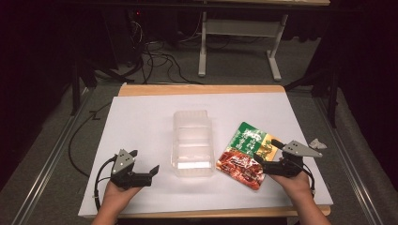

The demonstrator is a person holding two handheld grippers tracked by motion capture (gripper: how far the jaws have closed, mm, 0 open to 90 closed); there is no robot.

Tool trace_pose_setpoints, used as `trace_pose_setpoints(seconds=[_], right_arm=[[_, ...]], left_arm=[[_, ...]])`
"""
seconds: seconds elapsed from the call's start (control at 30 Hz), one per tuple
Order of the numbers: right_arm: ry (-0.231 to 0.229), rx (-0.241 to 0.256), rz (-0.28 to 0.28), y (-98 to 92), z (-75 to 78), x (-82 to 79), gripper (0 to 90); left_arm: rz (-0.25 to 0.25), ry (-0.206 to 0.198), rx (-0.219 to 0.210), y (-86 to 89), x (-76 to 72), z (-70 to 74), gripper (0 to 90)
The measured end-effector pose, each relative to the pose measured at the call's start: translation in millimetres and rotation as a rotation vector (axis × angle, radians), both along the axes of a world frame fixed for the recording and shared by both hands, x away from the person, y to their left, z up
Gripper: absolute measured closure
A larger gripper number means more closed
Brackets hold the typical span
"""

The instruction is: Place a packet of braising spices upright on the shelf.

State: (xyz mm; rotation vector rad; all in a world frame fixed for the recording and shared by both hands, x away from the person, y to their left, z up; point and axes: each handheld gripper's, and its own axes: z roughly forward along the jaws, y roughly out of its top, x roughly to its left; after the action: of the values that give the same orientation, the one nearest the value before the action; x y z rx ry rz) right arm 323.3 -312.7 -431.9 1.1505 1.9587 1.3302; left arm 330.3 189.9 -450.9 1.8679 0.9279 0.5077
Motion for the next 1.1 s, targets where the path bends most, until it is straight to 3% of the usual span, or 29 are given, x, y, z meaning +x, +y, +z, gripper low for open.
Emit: trace_pose_setpoints(seconds=[0.43, 0.9, 0.97, 1.1], right_arm=[[0.027, 0.006, -0.030, -10.5, -1.1, 9.0, 18.7], [0.077, -0.003, -0.109, -19.9, -8.7, 45.6, 21.1], [0.096, -0.011, -0.121, -25.4, -8.6, 57.5, 22.2], [0.119, 0.007, -0.146, -33.1, -13.1, 63.4, 19.5]], left_arm=[[-0.002, -0.006, 0.004, -0.6, -0.6, 0.1, 1.3], [-0.004, 0.002, 0.014, -3.3, -0.6, 0.0, 1.6], [-0.014, 0.012, 0.017, -4.4, 0.9, -1.0, 1.9], [-0.019, 0.008, 0.023, -3.9, -0.3, -0.5, 3.2]])
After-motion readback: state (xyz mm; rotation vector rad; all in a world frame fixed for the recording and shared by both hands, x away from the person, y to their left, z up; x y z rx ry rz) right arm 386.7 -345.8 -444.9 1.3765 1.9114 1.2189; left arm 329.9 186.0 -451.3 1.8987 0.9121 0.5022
